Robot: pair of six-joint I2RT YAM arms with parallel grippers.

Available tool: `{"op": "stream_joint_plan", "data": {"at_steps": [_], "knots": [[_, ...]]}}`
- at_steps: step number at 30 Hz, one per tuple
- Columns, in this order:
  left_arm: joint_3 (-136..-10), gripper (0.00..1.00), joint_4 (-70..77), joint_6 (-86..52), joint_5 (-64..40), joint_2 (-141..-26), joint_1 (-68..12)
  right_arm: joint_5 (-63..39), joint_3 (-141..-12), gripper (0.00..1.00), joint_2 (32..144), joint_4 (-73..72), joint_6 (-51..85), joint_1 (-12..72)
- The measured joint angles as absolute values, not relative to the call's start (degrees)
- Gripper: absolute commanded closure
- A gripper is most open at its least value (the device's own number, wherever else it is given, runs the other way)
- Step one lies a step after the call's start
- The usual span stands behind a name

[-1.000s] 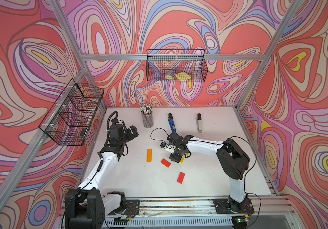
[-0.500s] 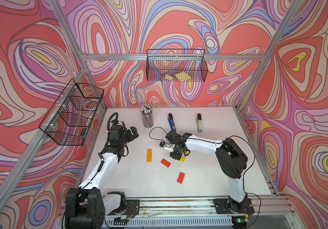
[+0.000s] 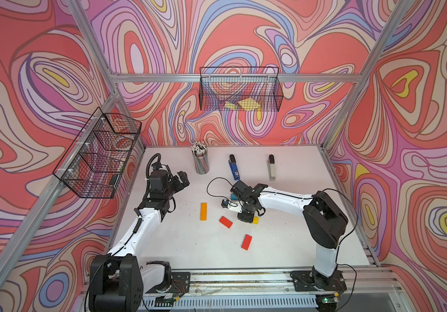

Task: Assemble the letter p with building blocks
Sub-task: Pick up the building block from the center of the board, then assemble the building block at the center of the board.

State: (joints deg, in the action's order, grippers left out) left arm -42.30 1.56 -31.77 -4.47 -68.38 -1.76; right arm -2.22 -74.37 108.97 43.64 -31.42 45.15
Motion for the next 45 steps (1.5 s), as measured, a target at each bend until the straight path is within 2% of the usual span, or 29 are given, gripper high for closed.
{"op": "stream_joint_plan", "data": {"at_steps": [45], "knots": [[-41.2, 0.01, 2.0, -31.7, -3.4, -66.7, -1.8, -4.5, -77.0, 0.73, 112.2, 42.3, -43.5, 42.7]]}}
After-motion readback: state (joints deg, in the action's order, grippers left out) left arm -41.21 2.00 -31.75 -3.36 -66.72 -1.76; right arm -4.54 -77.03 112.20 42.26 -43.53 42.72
